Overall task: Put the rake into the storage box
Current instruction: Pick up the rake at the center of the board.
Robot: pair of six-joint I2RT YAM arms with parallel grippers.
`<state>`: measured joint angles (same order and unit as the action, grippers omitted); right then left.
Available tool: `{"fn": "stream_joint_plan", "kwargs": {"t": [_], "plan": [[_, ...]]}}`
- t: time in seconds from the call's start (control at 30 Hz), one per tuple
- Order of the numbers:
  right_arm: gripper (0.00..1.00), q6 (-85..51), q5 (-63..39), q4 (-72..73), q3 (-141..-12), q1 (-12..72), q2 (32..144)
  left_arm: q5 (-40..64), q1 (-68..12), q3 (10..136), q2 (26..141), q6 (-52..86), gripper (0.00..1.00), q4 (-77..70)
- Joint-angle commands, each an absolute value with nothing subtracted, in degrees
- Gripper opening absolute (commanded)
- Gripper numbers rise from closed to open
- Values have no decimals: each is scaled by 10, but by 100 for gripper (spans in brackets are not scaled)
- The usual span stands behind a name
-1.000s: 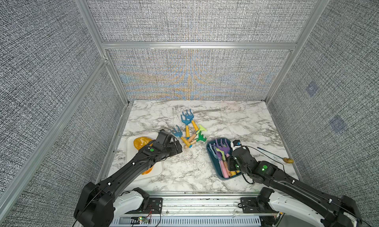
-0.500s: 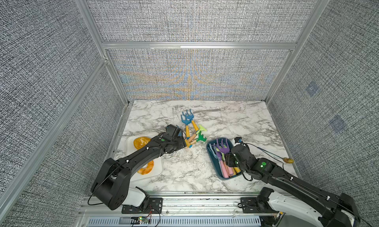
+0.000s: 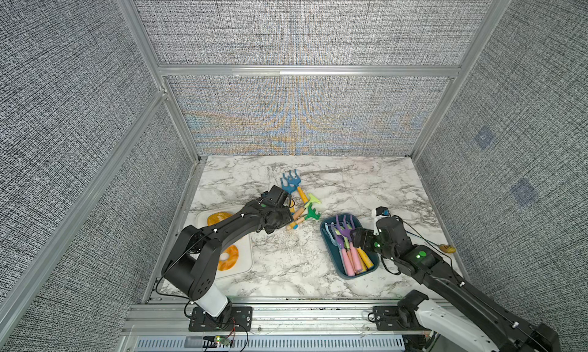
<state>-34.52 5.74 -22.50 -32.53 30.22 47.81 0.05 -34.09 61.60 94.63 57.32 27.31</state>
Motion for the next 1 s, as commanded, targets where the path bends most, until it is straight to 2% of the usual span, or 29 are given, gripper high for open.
{"fn": "stream_joint_plan", "kwargs": {"t": [0.0, 0.4, 0.53, 0.57, 0.83, 0.9, 0.97], "plan": [[99, -342, 48, -219, -328, 290, 480, -17, -341, 632, 969, 589, 71, 300], [99, -360, 80, -238, -322, 280, 476, -5, -341, 692, 1064, 576, 69, 294], [99, -367, 91, -243, -323, 279, 478, -8, -340, 694, 1078, 574, 52, 296], [99, -368, 94, -244, -323, 279, 480, -8, -341, 693, 1078, 573, 42, 296], [99, -370, 97, -245, -321, 279, 484, -27, -343, 666, 1033, 559, 34, 298], [99, -371, 98, -245, -322, 278, 484, -33, -344, 656, 1013, 555, 25, 297], [99, -372, 99, -245, -321, 279, 483, -40, -348, 642, 988, 552, 9, 299]]}}
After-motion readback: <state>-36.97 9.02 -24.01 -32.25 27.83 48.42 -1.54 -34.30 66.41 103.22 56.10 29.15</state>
